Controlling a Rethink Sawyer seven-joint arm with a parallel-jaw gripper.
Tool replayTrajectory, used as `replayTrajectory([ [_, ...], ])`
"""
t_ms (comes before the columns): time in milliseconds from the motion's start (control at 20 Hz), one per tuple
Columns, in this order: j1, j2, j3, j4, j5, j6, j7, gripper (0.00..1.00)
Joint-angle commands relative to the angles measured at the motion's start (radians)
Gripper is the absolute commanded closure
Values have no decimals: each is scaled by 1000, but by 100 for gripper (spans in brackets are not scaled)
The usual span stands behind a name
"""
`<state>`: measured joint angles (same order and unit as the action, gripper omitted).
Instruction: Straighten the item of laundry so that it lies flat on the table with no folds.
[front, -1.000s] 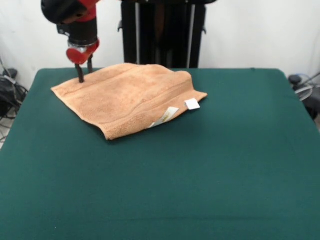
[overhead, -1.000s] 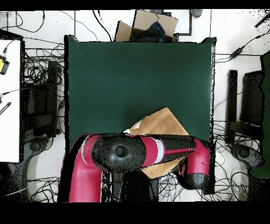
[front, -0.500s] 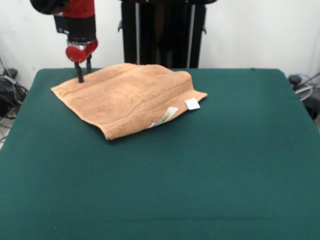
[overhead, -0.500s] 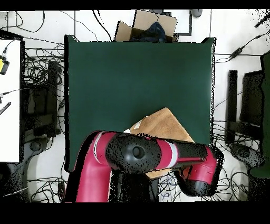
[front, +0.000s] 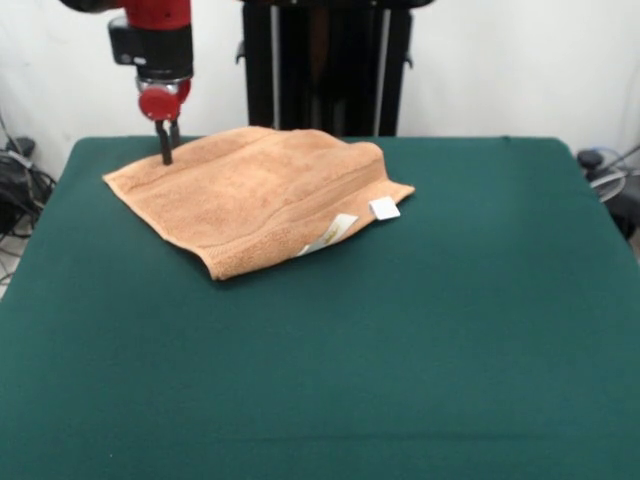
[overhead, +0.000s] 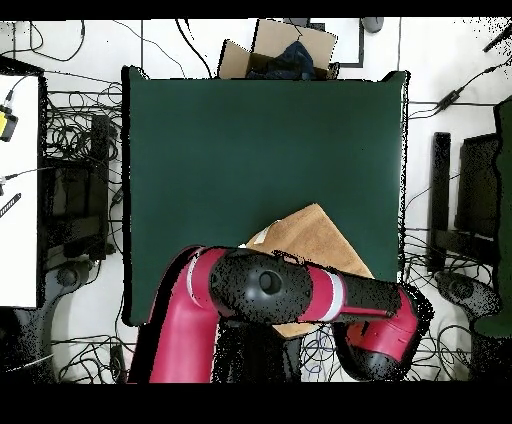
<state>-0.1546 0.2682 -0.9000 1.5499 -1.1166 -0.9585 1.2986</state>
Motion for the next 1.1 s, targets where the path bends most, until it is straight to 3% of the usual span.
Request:
replayTrajectory([
  [50,-47,193,92,-306,340,180,-530,0],
  [300,-16,250,10,-340,350,165,-768,0],
  [500,-9,296,-78,-330,501,110,-1009,0],
  [950,-28,402,-271,-352,765,47,-1249,0],
  [1100,-40,441,-336,-338,903,1,-1352,0],
])
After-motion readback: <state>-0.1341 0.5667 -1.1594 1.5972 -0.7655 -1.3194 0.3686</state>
